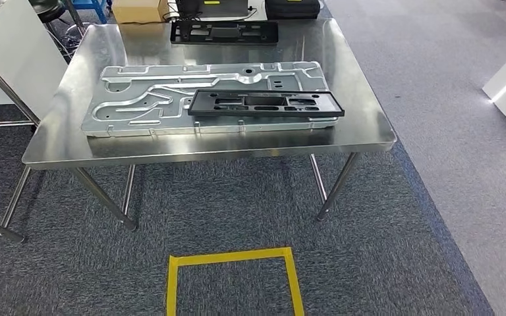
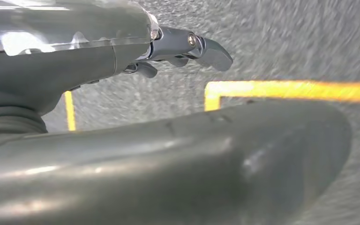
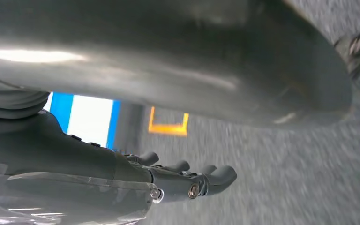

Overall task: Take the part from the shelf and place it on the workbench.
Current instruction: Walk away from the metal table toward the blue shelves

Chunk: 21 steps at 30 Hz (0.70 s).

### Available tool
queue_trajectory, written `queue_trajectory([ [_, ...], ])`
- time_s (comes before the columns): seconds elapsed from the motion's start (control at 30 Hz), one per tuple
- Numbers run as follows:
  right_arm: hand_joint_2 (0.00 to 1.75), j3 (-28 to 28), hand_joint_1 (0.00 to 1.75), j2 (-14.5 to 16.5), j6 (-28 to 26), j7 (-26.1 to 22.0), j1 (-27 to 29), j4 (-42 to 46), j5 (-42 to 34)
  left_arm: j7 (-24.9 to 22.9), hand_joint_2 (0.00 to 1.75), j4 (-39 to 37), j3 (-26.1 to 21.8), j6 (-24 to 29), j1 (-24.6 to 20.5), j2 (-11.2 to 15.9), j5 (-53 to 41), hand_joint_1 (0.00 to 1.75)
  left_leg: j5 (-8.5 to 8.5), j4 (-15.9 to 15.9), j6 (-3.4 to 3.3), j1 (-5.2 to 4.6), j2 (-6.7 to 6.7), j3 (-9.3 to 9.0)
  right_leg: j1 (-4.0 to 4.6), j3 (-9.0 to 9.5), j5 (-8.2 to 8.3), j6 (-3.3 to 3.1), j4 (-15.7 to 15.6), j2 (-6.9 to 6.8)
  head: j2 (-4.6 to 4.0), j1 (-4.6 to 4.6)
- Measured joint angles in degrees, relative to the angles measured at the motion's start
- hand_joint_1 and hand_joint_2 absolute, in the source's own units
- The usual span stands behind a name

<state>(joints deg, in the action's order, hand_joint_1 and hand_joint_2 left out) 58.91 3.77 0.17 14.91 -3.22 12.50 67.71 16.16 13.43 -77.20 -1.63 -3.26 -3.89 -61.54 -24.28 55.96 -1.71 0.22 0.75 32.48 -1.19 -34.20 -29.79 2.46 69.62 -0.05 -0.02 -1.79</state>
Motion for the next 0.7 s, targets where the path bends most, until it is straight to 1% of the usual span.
queue_trajectory([
  [0.03, 0.00, 0.30, 0.00, 0.29, 0.33, 0.01, -0.19, -0.08, -0.11, -0.27, 0.00, -0.04, 0.43, -0.24, 0.00, -0.19, -0.47, 0.00, 0.44, 0.40, 0.25, -0.02, -0.02, 0.81, -0.04, 3.37, 0.61, -0.13, -4.11, 0.02, 0.00, 0.00],
  [0.07, 0.00, 0.53, 0.00, 0.51, 0.55, -0.11, -0.40, -0.14, -0.06, -0.47, 0.00, -0.09, 0.87, -0.43, 0.01, -0.36, -0.88, 0.00, 0.85, 0.76, 0.56, -0.06, -0.04, 1.42, 0.04, 6.63, 0.23, -0.34, -8.65, 0.03, 0.00, -0.01],
  [0.1, 0.00, 0.68, 0.00, 0.71, 0.71, -0.35, -0.58, -0.20, 0.02, -0.64, 0.00, -0.13, 1.23, -0.61, 0.02, -0.48, -1.22, 0.00, 1.28, 1.01, 0.91, -0.07, -0.03, 1.80, 0.21, 9.00, -0.57, -0.59, -12.22, 0.04, 0.00, -0.01],
  [0.13, 0.00, 0.78, 0.00, 0.88, 0.76, -0.67, -0.72, -0.24, 0.09, -0.78, 0.00, -0.15, 1.54, -0.73, 0.03, -0.55, -1.54, 0.00, 1.73, 1.11, 1.29, -0.03, -0.02, 2.01, 0.44, 10.26, -1.33, -0.90, -14.41, 0.03, 0.00, -0.01],
  [0.17, 0.00, 0.90, 0.00, 1.02, 0.77, -1.08, -0.78, -0.28, 0.17, -0.91, 0.00, -0.18, 1.83, -0.82, 0.07, -0.59, -1.83, 0.00, 2.27, 1.08, 1.73, 0.02, 0.01, 2.17, 0.60, 10.40, -1.41, -1.27, -15.31, 0.01, 0.00, -0.01],
  [0.2, 0.00, 0.99, 0.00, 1.24, 0.78, -1.53, -0.80, -0.37, 0.21, -1.03, 0.00, -0.19, 2.03, -0.90, 0.14, -0.60, -2.08, 0.00, 2.58, 1.09, 2.13, 0.18, 0.00, 2.40, 0.62, 9.87, -0.90, -1.71, -15.32, -0.10, 0.00, 0.00],
  [0.23, 0.00, 1.07, 0.00, 1.39, 0.82, -2.03, -0.85, -0.43, 0.21, -1.14, 0.00, -0.20, 2.24, -0.97, 0.24, -0.60, -2.33, 0.00, 1.94, 1.54, 2.47, 0.31, -0.06, 2.90, 0.60, 9.22, -0.25, -2.25, -15.36, -0.22, 0.00, -0.01],
  [0.27, 0.00, 1.13, 0.00, 1.52, 0.92, -2.57, -0.88, -0.49, 0.17, -1.21, 0.00, -0.20, 2.49, -1.04, 0.39, -0.60, -2.51, 0.00, 0.23, 2.80, 2.74, 0.40, -0.12, 3.61, 0.55, 8.44, 0.49, -2.76, -15.44, -0.35, 0.00, -0.01],
  [0.3, 0.00, 1.19, 0.00, 1.63, 1.14, -3.12, -0.90, -0.55, 0.08, -1.23, 0.00, -0.20, 2.71, -1.10, 0.54, -0.59, -2.68, 0.00, -2.64, 5.29, 2.93, 0.52, -0.19, 4.57, 0.54, 7.54, 1.25, -3.14, -15.46, -0.48, 0.00, -0.01],
  [0.33, 0.00, 1.26, 0.00, 1.66, 1.40, -3.69, -0.89, -0.57, -0.02, -1.22, 0.00, -0.20, 2.90, -1.15, 0.66, -0.58, -2.88, 0.00, -5.96, 8.79, 3.08, 0.54, -0.21, 5.58, 0.66, 6.60, 1.96, -3.38, -15.44, -0.55, 0.00, -0.02],
  [0.37, 0.00, 1.39, 0.00, 1.70, 1.69, -4.25, -0.82, -0.59, -0.09, -1.16, 0.00, -0.20, 3.05, -1.20, 0.76, -0.56, -3.06, 0.00, -8.52, 12.62, 3.22, 0.56, -0.23, 6.38, 0.78, 5.69, 2.66, -3.48, -15.37, -0.60, 0.00, -0.02],
  [0.4, 0.00, 1.55, 0.00, 1.74, 1.99, -4.86, -0.77, -0.63, -0.18, -1.06, 0.00, -0.20, 3.15, -1.23, 0.83, -0.51, -3.25, 0.00, -9.72, 15.94, 3.32, 0.56, -0.24, 6.72, 0.91, 4.70, 3.36, -3.51, -15.23, -0.65, 0.00, -0.02],
  [0.43, 0.00, 1.73, 0.00, 1.78, 2.22, -5.51, -0.73, -0.67, -0.29, -0.91, 0.00, -0.20, 3.24, -1.26, 0.87, -0.46, -3.48, 0.00, -9.29, 17.68, 3.34, 0.55, -0.24, 6.25, 1.01, 3.66, 4.02, -3.49, -15.00, -0.68, 0.00, -0.02],
  [0.47, 0.00, 1.90, 0.00, 1.79, 2.39, -6.13, -0.73, -0.71, -0.45, -0.70, 0.00, -0.20, 3.36, -1.30, 0.91, -0.39, -3.67, 0.00, -7.81, 17.54, 3.25, 0.54, -0.24, 4.91, 1.08, 2.62, 4.60, -3.42, -14.67, -0.69, 0.00, -0.02],
  [0.5, 0.00, 2.03, 0.00, 1.80, 2.50, -6.71, -0.73, -0.75, -0.64, -0.46, 0.00, -0.20, 3.52, -1.35, 0.91, -0.29, -3.87, 0.00, -6.12, 15.40, 3.04, 0.51, -0.26, 2.53, 1.14, 1.58, 5.11, -3.31, -14.27, -0.67, 0.00, -0.02],
  [0.53, 0.00, 2.13, 0.00, 1.85, 2.53, -7.22, -0.77, -0.78, -0.84, -0.20, 0.00, -0.20, 3.73, -1.40, 0.86, -0.15, -4.12, 0.00, -5.24, 11.59, 2.72, 0.45, -0.27, -0.74, 1.20, 0.68, 5.56, -3.16, -13.80, -0.66, 0.00, -0.02],
  [0.57, 0.00, 2.23, 0.00, 1.91, 2.51, -7.68, -0.79, -0.80, -1.02, 0.08, 0.00, -0.20, 3.98, -1.48, 0.77, 0.02, -4.31, 0.00, -5.39, 6.98, 2.39, 0.32, -0.28, -4.15, 1.29, -0.04, 5.95, -2.94, -13.32, -0.65, 0.00, -0.02],
  [0.6, 0.00, 2.35, 0.00, 1.96, 2.47, -8.06, -0.80, -0.83, -1.19, 0.36, 0.00, -0.20, 4.22, -1.56, 0.64, 0.20, -4.51, 0.00, -6.15, 3.00, 2.01, 0.18, -0.30, -6.79, 1.38, -0.59, 6.40, -2.67, -12.92, -0.69, 0.00, -0.01],
  [0.63, 0.00, 2.49, 0.00, 2.01, 2.43, -8.37, -0.80, -0.85, -1.38, 0.60, 0.00, -0.20, 4.41, -1.65, 0.53, 0.34, -4.72, 0.00, -7.01, 0.33, 1.62, 0.00, -0.30, -8.36, 1.41, -0.94, 6.88, -2.37, -12.70, -0.74, 0.00, -0.01],
  [0.67, 0.00, 2.66, 0.00, 2.02, 2.38, -8.61, -0.74, -0.86, -1.55, 0.77, 0.00, -0.21, 4.53, -1.74, 0.47, 0.44, -4.87, 0.00, -7.34, -0.96, 1.21, -0.14, -0.30, -8.77, 1.45, -1.15, 7.41, -2.01, -12.67, -0.79, 0.00, -0.01],
  [0.7, 0.00, 2.83, 0.00, 2.01, 2.34, -8.74, -0.65, -0.87, -1.68, 0.89, 0.00, -0.23, 4.57, -1.81, 0.49, 0.50, -5.00, 0.00, -7.04, -1.16, 0.72, -0.08, -0.24, -8.38, 1.41, -1.34, 7.87, -1.67, -12.70, -0.80, 0.00, -0.01],
])
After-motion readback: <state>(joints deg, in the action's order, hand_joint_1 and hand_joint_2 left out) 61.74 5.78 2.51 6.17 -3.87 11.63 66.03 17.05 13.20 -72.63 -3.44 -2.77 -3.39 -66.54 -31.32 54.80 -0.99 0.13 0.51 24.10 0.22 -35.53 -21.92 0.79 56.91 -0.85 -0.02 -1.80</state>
